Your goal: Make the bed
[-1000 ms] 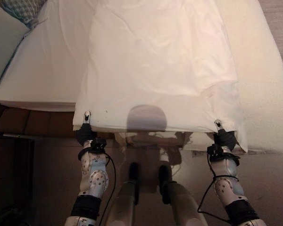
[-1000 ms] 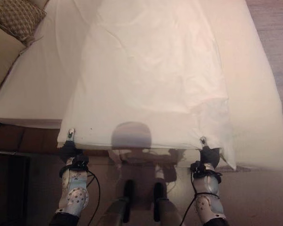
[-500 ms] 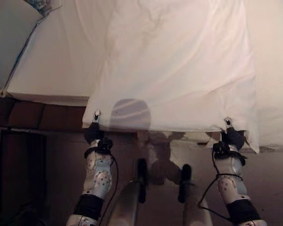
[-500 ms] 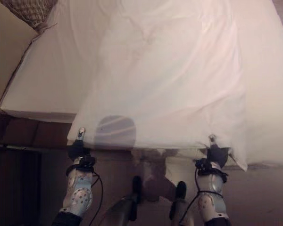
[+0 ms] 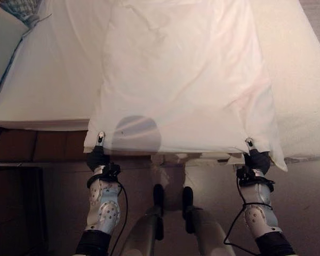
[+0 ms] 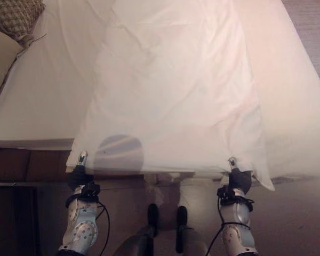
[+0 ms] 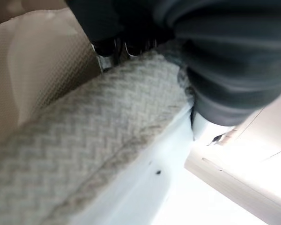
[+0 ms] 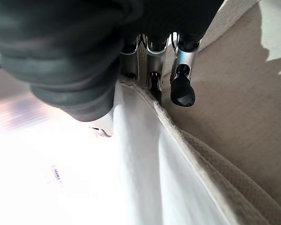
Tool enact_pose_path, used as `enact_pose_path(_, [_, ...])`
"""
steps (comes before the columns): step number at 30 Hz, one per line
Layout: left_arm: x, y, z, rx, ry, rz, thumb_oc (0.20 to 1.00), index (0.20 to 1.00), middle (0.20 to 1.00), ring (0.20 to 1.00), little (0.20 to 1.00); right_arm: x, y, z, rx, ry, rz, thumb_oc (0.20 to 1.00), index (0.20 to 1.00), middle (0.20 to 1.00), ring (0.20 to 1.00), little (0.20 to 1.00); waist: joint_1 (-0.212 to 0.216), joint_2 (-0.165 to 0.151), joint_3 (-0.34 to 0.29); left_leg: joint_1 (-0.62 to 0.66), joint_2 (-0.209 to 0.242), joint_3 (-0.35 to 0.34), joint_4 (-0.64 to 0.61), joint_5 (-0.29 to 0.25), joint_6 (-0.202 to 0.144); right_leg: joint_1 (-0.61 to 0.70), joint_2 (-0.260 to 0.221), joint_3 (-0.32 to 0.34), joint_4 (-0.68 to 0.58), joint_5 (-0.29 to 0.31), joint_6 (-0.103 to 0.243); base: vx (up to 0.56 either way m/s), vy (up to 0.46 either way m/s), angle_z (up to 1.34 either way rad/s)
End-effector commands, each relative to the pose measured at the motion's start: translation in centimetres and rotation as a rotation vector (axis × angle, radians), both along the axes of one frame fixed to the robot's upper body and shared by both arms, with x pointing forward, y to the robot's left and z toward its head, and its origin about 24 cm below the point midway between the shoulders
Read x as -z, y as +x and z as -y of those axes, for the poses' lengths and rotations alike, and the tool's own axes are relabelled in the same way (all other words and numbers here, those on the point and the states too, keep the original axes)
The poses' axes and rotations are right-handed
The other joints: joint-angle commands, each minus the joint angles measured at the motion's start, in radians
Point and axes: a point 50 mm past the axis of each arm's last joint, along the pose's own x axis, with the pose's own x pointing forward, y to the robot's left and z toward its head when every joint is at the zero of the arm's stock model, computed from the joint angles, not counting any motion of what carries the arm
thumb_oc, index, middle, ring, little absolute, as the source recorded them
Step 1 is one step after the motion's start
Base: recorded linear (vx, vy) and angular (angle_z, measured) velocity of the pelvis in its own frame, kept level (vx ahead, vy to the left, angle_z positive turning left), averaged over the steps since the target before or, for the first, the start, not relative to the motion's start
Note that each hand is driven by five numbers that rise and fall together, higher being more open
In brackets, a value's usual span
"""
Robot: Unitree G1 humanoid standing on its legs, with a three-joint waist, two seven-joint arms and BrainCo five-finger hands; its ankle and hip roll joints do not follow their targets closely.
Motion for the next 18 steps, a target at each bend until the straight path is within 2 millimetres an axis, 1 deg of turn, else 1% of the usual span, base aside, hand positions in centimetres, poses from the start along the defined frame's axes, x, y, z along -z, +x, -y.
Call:
enact_pose_path(1, [-2.8,-1.0,-3.0,-0.153,0.043,0.158,0.2,0.2,0.2,0.2,0.2,-3.5,-1.3,4.4,0.162,-0.164,0.126,0.2,0.2,0.2,0.2,0.2,0.009,0.011,-0.021,-0.12,-0.047,0.041,0.3,0.124,-0.198,0.058,0.009,0.002,-0.152,0.105,0.041,-0.03,-0.061,0.35])
enact_pose_path(3, [-2.9,-1.0,-3.0,-0.153,0.043,0.159,0.2,0.2,0.2,0.2,0.2,-3.5,-1.3,4.4,0.162,-0.164,0.127,0.2,0.2,0.2,0.2,0.2,0.009,0.012,-0.019,-0.119,-0.047,0.04,0.302,0.123,-0.199,0.059,0.009,0.001,-0.15,0.103,0.041,0.01,-0.051,0.09])
enact_pose_path(4, [-3.7,-0.7,-3.3,-0.187,0.031,0.182,0.2,0.2,0.2,0.2,0.2,-3.9,-1.0,4.4,0.193,-0.153,0.139,0.2,0.2,0.2,0.2,0.2,0.008,-0.001,-0.033,-0.1,0.004,-0.024,0.249,0.043,-0.111,0.044,0.012,0.022,-0.108,0.083,0.04,0.01,-0.074,-0.1])
enact_pose_path(6, [-3.7,-0.7,-3.3,-0.188,0.031,0.182,0.2,0.2,0.2,0.2,0.2,-3.9,-1.0,4.4,0.193,-0.153,0.139,0.2,0.2,0.2,0.2,0.2,0.008,-0.002,-0.036,-0.103,0.002,-0.023,0.245,0.048,-0.11,0.04,0.011,0.023,-0.109,0.086,0.041,0.02,-0.005,-0.1])
enact_pose_path(7, [-5.1,-0.6,-3.8,-0.211,0.066,0.218,0.2,0.2,0.2,0.2,0.2,-4.6,-0.1,4.2,0.196,-0.134,0.161,0.2,0.2,0.2,0.2,0.2,0.024,-0.034,-0.06,-0.066,0.102,-0.194,0.026,0.035,-0.052,-0.002,0.006,0.091,-0.1,0.082,0.05,0.03,0.063,-0.16])
enact_pose_path(8, [-5.1,-0.6,-3.8,-0.212,0.067,0.219,0.2,0.2,0.2,0.2,0.2,-4.6,0.0,4.2,0.196,-0.134,0.162,0.2,0.2,0.2,0.2,0.2,0.023,-0.035,-0.062,-0.067,0.101,-0.194,0.019,0.042,-0.052,-0.005,0.005,0.091,-0.101,0.085,0.05,0.01,0.178,-0.48])
enact_pose_path(9, [-5.8,-0.4,-3.9,-0.223,0.079,0.236,0.2,0.2,0.2,0.2,0.2,-5.1,0.5,4.2,0.211,-0.12,0.174,0.2,0.2,0.2,0.2,0.2,0.021,-0.035,-0.068,-0.055,0.188,-0.253,-0.096,0.11,-0.061,-0.039,0.004,0.115,-0.08,0.081,0.055,-0.02,0.108,-0.46])
enact_pose_path(10, [-5.8,-0.4,-3.9,-0.223,0.078,0.236,0.2,0.2,0.2,0.2,0.2,-5.1,0.5,4.2,0.211,-0.12,0.174,0.2,0.2,0.2,0.2,0.2,0.021,-0.034,-0.069,-0.051,0.19,-0.253,-0.106,0.115,-0.062,-0.04,0.005,0.115,-0.079,0.081,0.054,-0.01,0.239,-0.6])
enact_pose_path(11, [-6.3,-0.2,-3.8,-0.22,0.074,0.255,0.2,0.2,0.2,0.2,0.2,-5.3,0.6,4.3,0.223,-0.098,0.184,0.2,0.2,0.2,0.2,0.2,0.019,-0.029,-0.075,-0.036,0.235,-0.254,-0.173,0.156,-0.08,-0.051,-0.003,0.124,-0.068,0.077,0.063,0.01,0.222,-0.33])
enact_pose_path(12, [-6.3,-0.1,-3.7,-0.213,0.076,0.253,0.2,0.2,0.2,0.2,0.2,-5.3,0.6,4.5,0.231,-0.103,0.176,0.2,0.2,0.2,0.2,0.2,0.015,-0.021,-0.078,-0.023,0.251,-0.226,-0.189,0.162,-0.085,-0.055,-0.014,0.12,-0.066,0.077,0.069,0.02,0.378,-0.24])
enact_pose_path(13, [-6.3,0.0,-3.6,-0.208,0.076,0.251,0.2,0.2,0.2,0.2,0.2,-5.4,0.6,4.7,0.24,-0.11,0.175,0.2,0.2,0.2,0.2,0.2,0.018,-0.011,-0.077,-0.007,0.257,-0.199,-0.2,0.172,-0.096,-0.052,-0.029,0.116,-0.067,0.08,0.082,0.02,0.574,-0.12])
enact_pose_path(14, [-6.5,0.2,-3.4,-0.19,0.073,0.264,0.2,0.2,0.2,0.2,0.2,-5.7,0.6,4.8,0.237,-0.128,0.177,0.2,0.2,0.2,0.2,0.2,0.012,0.009,-0.075,0.015,0.238,-0.174,-0.21,0.148,-0.107,-0.048,-0.058,0.117,-0.079,0.098,0.112,0.0,0.653,-0.05])
enact_pose_path(15, [-6.5,0.3,-3.4,-0.186,0.077,0.265,0.2,0.2,0.2,0.2,0.2,-5.8,0.7,4.7,0.23,-0.133,0.182,0.2,0.2,0.2,0.2,0.2,0.011,0.007,-0.071,0.009,0.217,-0.173,-0.185,0.13,-0.104,-0.046,-0.078,0.126,-0.092,0.119,0.129,-0.01,0.508,0.04])
enact_pose_path(16, [-6.5,0.3,-3.4,-0.186,0.078,0.265,0.2,0.2,0.2,0.2,0.2,-5.8,0.7,4.7,0.23,-0.133,0.183,0.2,0.2,0.2,0.2,0.2,0.01,0.006,-0.071,0.006,0.215,-0.173,-0.179,0.127,-0.103,-0.045,-0.08,0.127,-0.094,0.12,0.13,-0.01,0.536,-0.06])
enact_pose_path(17, [-6.3,0.5,-3.3,-0.177,0.077,0.257,0.2,0.2,0.2,0.2,0.2,-5.8,0.6,4.5,0.23,-0.116,0.189,0.2,0.2,0.2,0.2,0.2,0.002,-0.011,-0.06,-0.031,0.142,-0.123,-0.06,0.047,-0.087,-0.013,-0.167,0.141,-0.158,0.181,0.173,0.0,0.366,-0.21])
enact_pose_path(18, [-6.4,0.5,-3.3,-0.177,0.077,0.257,0.2,0.2,0.2,0.2,0.2,-5.8,0.6,4.5,0.23,-0.115,0.189,0.2,0.2,0.2,0.2,0.2,0.002,-0.012,-0.062,-0.037,0.14,-0.122,-0.054,0.047,-0.086,-0.016,-0.168,0.142,-0.162,0.185,0.174,0.05,0.762,-0.08])
